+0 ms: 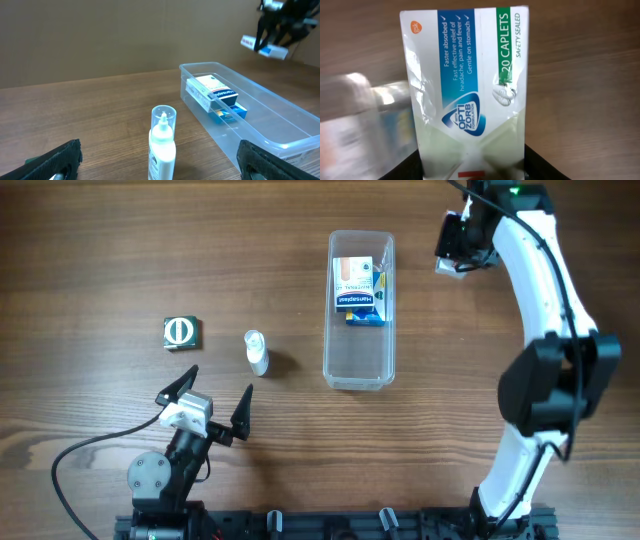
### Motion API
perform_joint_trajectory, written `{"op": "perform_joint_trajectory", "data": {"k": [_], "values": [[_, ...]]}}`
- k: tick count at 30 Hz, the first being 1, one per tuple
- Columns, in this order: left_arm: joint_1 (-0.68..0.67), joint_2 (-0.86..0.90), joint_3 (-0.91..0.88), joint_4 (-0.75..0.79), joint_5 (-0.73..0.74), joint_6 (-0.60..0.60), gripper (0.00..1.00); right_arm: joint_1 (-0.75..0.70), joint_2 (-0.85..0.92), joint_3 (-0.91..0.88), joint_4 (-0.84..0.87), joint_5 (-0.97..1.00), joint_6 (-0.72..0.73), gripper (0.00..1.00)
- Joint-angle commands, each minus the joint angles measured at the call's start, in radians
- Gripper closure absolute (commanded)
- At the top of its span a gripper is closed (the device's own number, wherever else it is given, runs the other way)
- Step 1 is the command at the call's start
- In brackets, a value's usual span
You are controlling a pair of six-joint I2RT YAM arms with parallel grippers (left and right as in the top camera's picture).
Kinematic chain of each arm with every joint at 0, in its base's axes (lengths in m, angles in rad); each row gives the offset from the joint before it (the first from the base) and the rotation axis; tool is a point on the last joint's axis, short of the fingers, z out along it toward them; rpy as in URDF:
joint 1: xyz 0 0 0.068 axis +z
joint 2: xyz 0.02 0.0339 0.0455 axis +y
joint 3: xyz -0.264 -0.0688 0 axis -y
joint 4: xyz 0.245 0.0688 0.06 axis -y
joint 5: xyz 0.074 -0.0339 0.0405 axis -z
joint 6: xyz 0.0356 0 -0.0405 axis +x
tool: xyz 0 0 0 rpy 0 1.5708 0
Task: Pack container
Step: 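Place the Panadol box upright in the container with the right gripper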
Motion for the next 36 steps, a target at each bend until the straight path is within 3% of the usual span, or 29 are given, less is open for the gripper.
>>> {"op": "perform_joint_trajectory", "data": {"k": [1,9,14,20,23,26,28,29,31,36], "values": [[0.007,-0.009,-0.007,0.001,0.005,0.016,0.0,0.102,-0.089,0.005,-0.043,-0.104,0.009,0.47],[0.007,-0.009,-0.007,0.001,0.005,0.016,0.0,0.369,-0.075,0.002,-0.051,0.039,0.132,0.46],[0.007,-0.009,-0.007,0.001,0.005,0.016,0.0,0.378,-0.075,0.002,-0.045,0.04,0.134,0.44],[0.007,-0.009,-0.007,0.001,0.005,0.016,0.0,0.377,-0.075,0.002,-0.163,0.127,0.132,0.36],[0.007,-0.009,-0.007,0.001,0.005,0.016,0.0,0.371,-0.075,0.002,-0.211,0.014,0.127,0.37],[0.007,-0.009,-0.007,0.001,0.005,0.016,0.0,0.383,-0.075,0.002,-0.241,-0.135,0.047,0.49],[0.007,-0.009,-0.007,0.001,0.005,0.016,0.0,0.4,-0.075,0.002,-0.263,-0.103,0.049,0.6],[0.007,-0.009,-0.007,0.001,0.005,0.016,0.0,0.407,-0.075,0.002,-0.274,-0.092,0.052,0.78],[0.007,-0.009,-0.007,0.001,0.004,0.016,0.0,0.413,-0.075,0.002,-0.285,-0.092,0.069,0.96],[0.007,-0.009,-0.007,0.001,0.005,0.016,0.0,0.413,-0.075,-0.097,-0.261,-0.092,0.125,0.96]]}}
